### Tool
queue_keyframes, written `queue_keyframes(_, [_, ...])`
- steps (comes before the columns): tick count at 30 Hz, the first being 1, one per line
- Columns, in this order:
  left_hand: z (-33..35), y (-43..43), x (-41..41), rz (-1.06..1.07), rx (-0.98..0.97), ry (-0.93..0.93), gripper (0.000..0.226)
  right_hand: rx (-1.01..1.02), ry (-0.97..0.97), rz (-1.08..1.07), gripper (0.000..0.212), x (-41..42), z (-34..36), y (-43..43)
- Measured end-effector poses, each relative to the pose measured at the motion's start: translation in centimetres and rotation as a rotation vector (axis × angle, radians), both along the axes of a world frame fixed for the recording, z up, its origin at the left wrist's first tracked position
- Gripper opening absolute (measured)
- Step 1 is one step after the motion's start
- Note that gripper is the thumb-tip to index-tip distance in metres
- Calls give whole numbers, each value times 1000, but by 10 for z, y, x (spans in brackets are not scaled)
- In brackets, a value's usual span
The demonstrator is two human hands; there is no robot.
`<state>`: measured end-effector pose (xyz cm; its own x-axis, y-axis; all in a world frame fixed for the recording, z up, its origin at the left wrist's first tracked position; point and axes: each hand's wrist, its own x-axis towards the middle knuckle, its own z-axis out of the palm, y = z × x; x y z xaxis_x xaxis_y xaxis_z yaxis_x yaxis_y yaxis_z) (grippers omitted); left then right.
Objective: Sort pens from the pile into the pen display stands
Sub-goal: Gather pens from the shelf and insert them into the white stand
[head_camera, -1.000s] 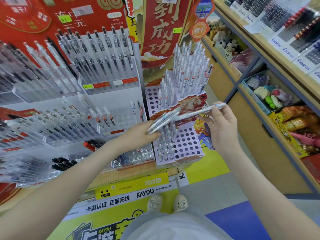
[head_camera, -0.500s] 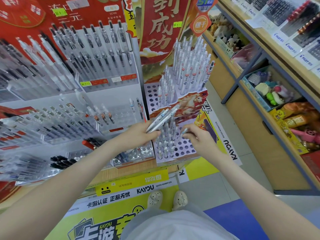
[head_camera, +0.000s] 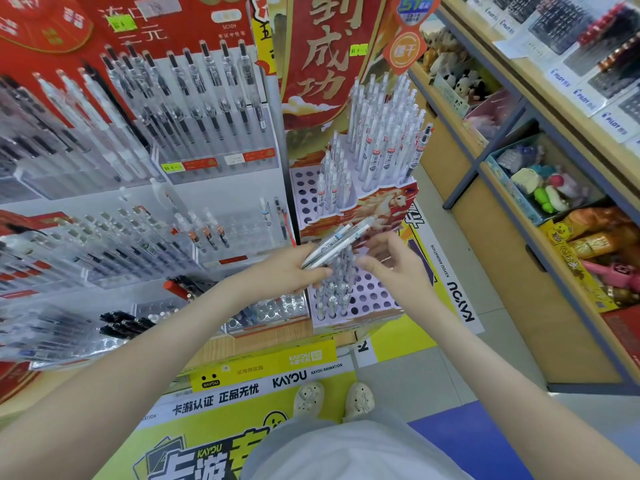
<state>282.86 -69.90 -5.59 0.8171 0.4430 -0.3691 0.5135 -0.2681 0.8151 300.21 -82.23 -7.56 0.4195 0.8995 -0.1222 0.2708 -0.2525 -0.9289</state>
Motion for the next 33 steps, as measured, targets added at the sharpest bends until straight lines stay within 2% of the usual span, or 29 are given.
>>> queue_keyframes(2, [-1, -1, 5, -31, 75, 33, 16, 57, 186, -16, 17, -6, 14, 5])
queue_keyframes(5, [0, -4, 10, -49, 97, 14, 32, 121, 303, -38, 3, -11, 23, 9])
queue_keyframes(9, [7, -5, 10, 24, -63, -87, 23, 164, 424, -44, 3, -6, 26, 5])
queue_keyframes(12, [5, -2, 6, 49, -19, -95, 15, 230, 480, -144, 3, 8, 24, 0])
queue_keyframes(16, [-3, 2, -1, 71, -7, -101, 12, 252, 297, -204, 8, 29, 16, -15])
queue_keyframes(21, [-5, -3, -4, 41, -90, -125, 11, 37, -103, 67, 4, 21, -13, -25])
queue_keyframes(24, [-6, -4, -5, 65, -113, -146, 13, -39, -232, 187, 3, 13, -27, -24])
queue_keyframes(27, [-8, -1, -6, 107, -134, -163, 13, -178, -374, 299, 13, 7, -36, -19])
queue_keyframes(29, [-7, 0, -7, 110, -151, -174, 15, -266, -432, 319, 13, 3, -41, -16])
queue_keyframes(33, [-9, -1, -7, 98, -170, -168, 13, -319, -403, 296, 14, -1, -37, -8])
